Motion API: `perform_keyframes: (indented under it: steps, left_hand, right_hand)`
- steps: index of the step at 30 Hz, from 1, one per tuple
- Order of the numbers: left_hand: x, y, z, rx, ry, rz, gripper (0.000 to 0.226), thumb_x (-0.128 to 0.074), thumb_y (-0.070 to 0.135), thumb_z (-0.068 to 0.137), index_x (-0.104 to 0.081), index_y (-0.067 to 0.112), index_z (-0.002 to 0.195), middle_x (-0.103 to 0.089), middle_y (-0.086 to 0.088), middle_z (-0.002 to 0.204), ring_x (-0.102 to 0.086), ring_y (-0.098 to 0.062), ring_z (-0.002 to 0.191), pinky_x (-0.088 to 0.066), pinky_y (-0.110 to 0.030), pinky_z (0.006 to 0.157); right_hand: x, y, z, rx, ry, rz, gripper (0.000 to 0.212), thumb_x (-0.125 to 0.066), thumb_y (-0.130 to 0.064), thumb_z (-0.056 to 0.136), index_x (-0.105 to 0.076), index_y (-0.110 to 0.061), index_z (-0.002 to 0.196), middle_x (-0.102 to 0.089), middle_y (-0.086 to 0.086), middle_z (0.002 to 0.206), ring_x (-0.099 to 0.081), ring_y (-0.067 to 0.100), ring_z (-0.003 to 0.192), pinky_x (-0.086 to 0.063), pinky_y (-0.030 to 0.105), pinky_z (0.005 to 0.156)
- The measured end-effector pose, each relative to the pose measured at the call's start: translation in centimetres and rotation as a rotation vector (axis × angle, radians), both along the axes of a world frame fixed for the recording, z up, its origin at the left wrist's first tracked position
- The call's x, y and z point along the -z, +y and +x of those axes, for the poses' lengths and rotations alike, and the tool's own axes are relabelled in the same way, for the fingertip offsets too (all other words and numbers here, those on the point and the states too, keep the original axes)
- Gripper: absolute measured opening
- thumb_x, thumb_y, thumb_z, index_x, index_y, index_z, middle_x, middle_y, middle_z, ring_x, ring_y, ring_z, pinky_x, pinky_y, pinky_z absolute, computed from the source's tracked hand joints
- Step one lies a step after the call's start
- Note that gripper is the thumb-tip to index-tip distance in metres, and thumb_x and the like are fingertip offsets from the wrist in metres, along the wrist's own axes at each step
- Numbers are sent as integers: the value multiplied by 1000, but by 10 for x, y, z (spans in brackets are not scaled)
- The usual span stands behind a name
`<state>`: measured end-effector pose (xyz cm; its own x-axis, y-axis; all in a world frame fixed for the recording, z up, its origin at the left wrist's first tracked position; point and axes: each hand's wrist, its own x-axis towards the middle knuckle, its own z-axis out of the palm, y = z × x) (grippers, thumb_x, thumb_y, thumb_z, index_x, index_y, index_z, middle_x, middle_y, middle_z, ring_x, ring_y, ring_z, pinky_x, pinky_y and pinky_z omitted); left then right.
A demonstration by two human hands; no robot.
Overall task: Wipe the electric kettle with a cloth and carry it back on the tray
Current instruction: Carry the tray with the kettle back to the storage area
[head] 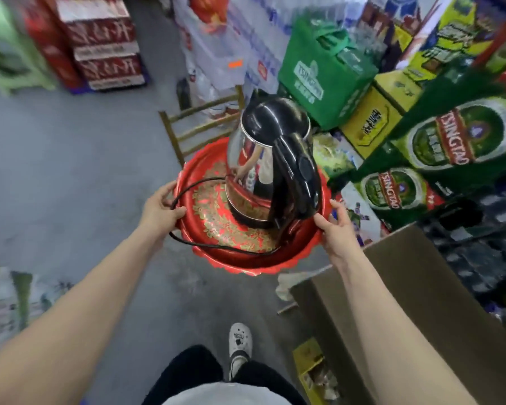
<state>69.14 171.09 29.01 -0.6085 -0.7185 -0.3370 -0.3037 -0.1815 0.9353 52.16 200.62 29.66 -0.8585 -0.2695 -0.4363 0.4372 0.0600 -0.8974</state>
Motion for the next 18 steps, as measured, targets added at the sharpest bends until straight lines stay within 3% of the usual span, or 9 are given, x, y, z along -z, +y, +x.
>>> perform_keyframes:
  steps: [2, 5, 8, 12, 18]
  left_hand:
    - [0, -36, -8, -59, 6, 7, 66, -51, -23, 84, -49, 16, 137, -64, 15, 53, -57, 2, 42, -50, -17, 41]
    - [0, -94, -20, -156, 13, 24, 67, -52, -22, 84, -46, 13, 141, -58, 0, 71, -59, 1, 43, -52, -19, 42]
    - [4, -163, -36, -208, 24, 2, 68, -55, -20, 85, -46, 14, 143, -50, -1, 75, -59, -7, 51, -53, -19, 45]
    - [4, -264, -57, -216, 28, -45, 69, -55, -19, 85, -44, 14, 144, -45, -2, 77, -52, -18, 60, -52, -17, 46]
    - [-12, -432, -81, -241, -26, -55, 68, -54, -21, 84, -46, 13, 142, -46, -1, 77, -55, 3, 39, -51, -16, 42]
  right_hand:
    - [4, -46, -30, -59, 16, 1, 41, -61, -1, 97, -50, -26, 127, -75, -6, 92, -67, 12, 69, -51, 20, 48]
    - [10, -121, -68, -130, 60, 6, 38, -60, 4, 95, -53, -29, 113, -76, -14, 76, -68, 5, 59, -54, 20, 51]
    - [16, -201, -100, -191, 53, -12, 39, -60, 6, 94, -56, -29, 109, -76, -6, 77, -67, 14, 63, -54, 29, 58]
    - [23, -309, -131, -193, 67, -25, 48, -61, 12, 90, -52, -15, 129, -73, 9, 91, -66, 23, 73, -58, 31, 65]
    - [25, -483, -156, -193, 70, -29, 53, -60, 15, 89, -51, -14, 132, -71, 5, 88, -70, 8, 65, -58, 22, 58]
